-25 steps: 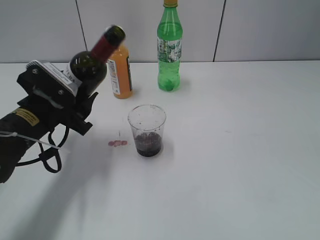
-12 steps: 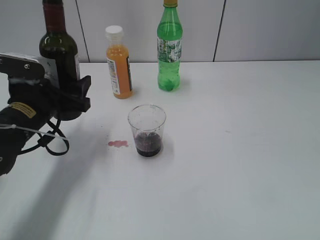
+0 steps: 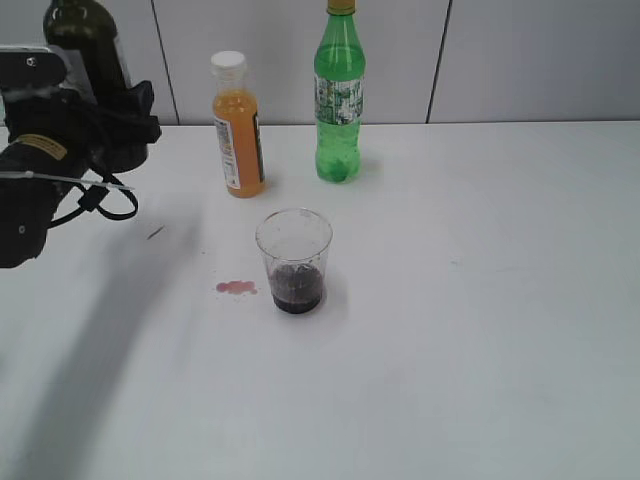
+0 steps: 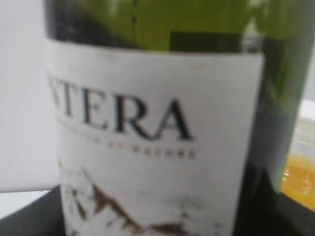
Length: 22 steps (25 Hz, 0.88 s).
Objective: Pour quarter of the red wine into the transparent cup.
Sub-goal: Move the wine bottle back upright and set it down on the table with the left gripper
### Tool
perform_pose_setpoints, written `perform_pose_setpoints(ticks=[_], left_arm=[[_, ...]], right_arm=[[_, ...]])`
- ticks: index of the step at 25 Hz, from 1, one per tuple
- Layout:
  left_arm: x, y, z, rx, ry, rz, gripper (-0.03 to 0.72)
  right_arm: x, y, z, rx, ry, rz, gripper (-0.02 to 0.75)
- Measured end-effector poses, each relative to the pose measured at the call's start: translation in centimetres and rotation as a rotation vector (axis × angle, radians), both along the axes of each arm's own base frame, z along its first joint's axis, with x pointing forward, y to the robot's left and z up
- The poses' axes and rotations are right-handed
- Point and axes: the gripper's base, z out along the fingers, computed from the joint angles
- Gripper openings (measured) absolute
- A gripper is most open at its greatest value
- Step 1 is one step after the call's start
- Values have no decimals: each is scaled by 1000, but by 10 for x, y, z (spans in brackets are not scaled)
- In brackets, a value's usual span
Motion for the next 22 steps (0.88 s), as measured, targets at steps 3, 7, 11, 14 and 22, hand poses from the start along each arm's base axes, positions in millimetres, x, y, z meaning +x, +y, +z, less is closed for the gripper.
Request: perform_pose_setpoints(ticks=[3, 7, 11, 14, 22], left_arm=[[15, 0, -9, 8, 0, -1, 554], [33, -4, -28, 19, 15, -9, 554], [45, -8, -51, 29, 29, -11, 554], [48, -8, -67, 38, 24, -7, 554], [46, -4, -95, 8, 76, 38, 554]], right_arm=[[0, 0, 0, 0, 0, 0, 585], [0, 0, 0, 0, 0, 0, 585], [0, 0, 0, 0, 0, 0, 585], [0, 0, 0, 0, 0, 0, 585], [0, 0, 0, 0, 0, 0, 585]])
